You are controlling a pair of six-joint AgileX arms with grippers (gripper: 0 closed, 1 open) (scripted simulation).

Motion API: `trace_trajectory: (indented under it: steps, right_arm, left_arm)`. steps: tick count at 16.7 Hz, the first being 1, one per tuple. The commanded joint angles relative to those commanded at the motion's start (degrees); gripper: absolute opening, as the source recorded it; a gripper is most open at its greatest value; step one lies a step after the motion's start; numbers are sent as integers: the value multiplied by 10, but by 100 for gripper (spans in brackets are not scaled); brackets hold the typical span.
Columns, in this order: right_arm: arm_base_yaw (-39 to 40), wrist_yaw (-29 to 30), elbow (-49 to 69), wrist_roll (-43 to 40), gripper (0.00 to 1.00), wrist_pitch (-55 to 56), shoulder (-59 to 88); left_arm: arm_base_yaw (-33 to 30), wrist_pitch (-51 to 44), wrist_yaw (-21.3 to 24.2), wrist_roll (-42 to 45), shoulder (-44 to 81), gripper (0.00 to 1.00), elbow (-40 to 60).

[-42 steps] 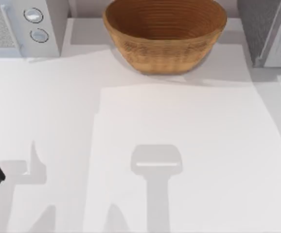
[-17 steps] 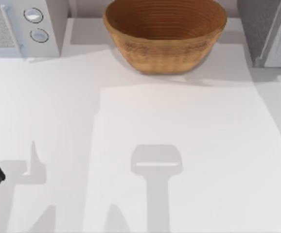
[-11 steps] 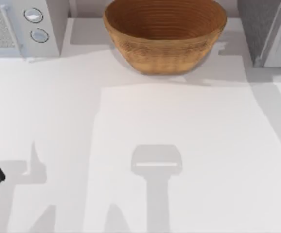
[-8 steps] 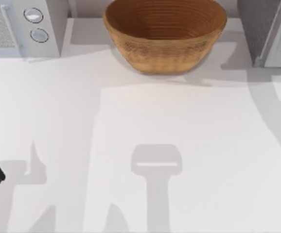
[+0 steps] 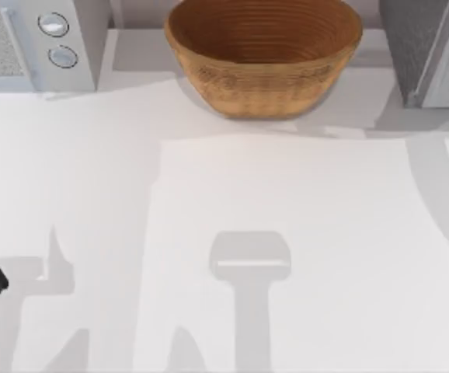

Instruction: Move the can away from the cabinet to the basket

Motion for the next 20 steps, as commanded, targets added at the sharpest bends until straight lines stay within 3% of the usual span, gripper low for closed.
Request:
trace_trajectory:
  steps: [4,8,20]
  right_arm:
    - [-12,-1,-35,-6,0,12,-20]
    - [-42,-15,-165,-18,0,63,-100]
    - [-141,-135,-933,-16,0,359,-539]
  left_arm:
    - [0,0,0,0,0,100,0]
    - [0,0,0,0,0,100,0]
    - [0,0,0,0,0,100,0]
